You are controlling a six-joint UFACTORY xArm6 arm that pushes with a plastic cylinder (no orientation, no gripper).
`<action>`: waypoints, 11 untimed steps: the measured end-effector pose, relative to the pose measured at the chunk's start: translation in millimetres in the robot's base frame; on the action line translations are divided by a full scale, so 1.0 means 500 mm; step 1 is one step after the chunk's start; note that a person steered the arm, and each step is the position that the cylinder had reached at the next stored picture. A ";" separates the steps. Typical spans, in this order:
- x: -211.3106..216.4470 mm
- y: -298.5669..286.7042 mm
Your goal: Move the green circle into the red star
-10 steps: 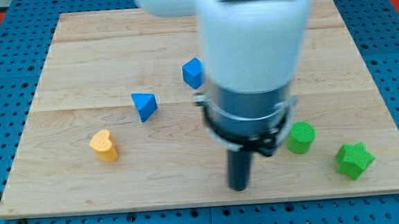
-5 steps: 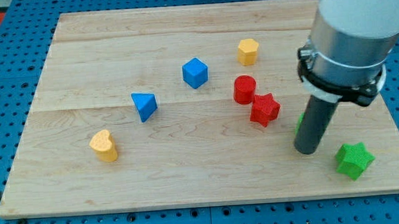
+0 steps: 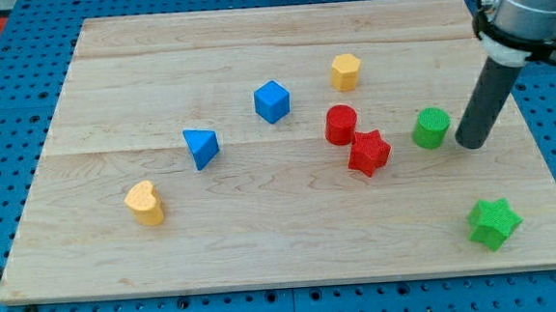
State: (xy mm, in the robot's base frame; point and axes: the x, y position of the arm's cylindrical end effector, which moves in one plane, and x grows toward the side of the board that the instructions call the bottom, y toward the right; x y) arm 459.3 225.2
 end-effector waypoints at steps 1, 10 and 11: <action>-0.018 -0.042; -0.010 -0.197; -0.010 -0.229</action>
State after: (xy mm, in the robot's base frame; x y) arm 454.1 110.8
